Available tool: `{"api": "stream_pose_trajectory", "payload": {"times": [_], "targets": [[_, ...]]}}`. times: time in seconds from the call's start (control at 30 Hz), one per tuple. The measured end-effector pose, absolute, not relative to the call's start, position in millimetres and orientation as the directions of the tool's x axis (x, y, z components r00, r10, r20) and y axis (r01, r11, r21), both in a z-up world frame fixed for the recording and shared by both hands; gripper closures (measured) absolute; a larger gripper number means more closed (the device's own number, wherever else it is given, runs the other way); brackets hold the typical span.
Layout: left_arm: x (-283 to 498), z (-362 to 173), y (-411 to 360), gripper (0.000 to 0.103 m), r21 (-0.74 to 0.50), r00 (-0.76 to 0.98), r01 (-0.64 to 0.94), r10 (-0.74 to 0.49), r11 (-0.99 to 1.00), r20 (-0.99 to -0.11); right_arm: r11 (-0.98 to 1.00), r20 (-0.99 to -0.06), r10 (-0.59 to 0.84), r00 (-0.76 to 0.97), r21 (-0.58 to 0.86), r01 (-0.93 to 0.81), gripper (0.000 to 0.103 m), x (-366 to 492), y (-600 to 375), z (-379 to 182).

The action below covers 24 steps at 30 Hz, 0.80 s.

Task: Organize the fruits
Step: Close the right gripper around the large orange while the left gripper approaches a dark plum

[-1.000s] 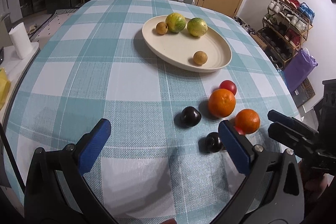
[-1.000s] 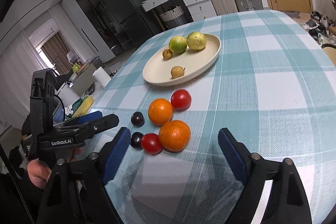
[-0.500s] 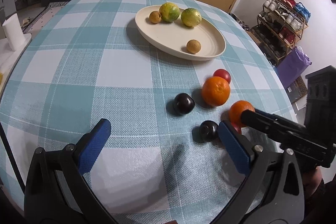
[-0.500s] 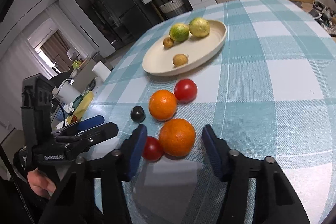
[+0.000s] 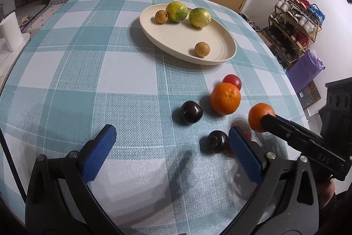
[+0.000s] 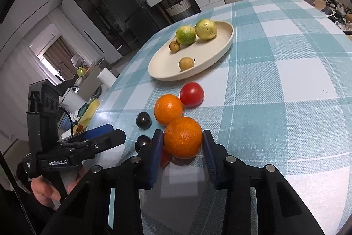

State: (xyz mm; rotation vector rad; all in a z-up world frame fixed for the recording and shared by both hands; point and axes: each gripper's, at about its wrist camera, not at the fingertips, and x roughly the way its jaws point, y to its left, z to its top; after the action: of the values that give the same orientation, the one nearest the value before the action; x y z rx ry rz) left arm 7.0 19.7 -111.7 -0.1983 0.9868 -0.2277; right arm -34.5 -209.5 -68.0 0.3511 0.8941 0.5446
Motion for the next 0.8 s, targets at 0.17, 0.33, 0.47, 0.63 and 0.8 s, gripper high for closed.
{"api": "stream_pose_trajectory", "payload": {"times": [0.17,0.33,0.47,0.63,0.8], "targets": [[14,-114,19,0.001,-0.264,0.527,0.093,-0.272,0.96,-0.805,0.809,-0.628,0.584,0.515,0.503,-0.303,0.066,-34,-213,-65],[21,-115,19,0.002,-0.267,0.538,0.093,-0.274,0.959,-0.797,0.806,-0.62,0.588,0.52,0.504,-0.31,0.066,-33,-215,-62],[25,-113,16,0.015,-0.268,0.543,0.123,-0.291,0.956,-0.788,0.804,-0.615,0.589,0.524,0.506,-0.312,0.066,-32,-218,-60],[30,-114,9,0.034,-0.292,0.512,0.179,-0.342,0.94,-0.788,0.801,-0.612,0.595,0.522,0.51,-0.315,0.066,-30,-219,-60],[33,-117,4,0.049,-0.305,0.486,0.212,-0.371,0.928,-0.792,0.801,-0.612,0.595,0.521,0.506,-0.32,0.066,-27,-218,-58]]}}
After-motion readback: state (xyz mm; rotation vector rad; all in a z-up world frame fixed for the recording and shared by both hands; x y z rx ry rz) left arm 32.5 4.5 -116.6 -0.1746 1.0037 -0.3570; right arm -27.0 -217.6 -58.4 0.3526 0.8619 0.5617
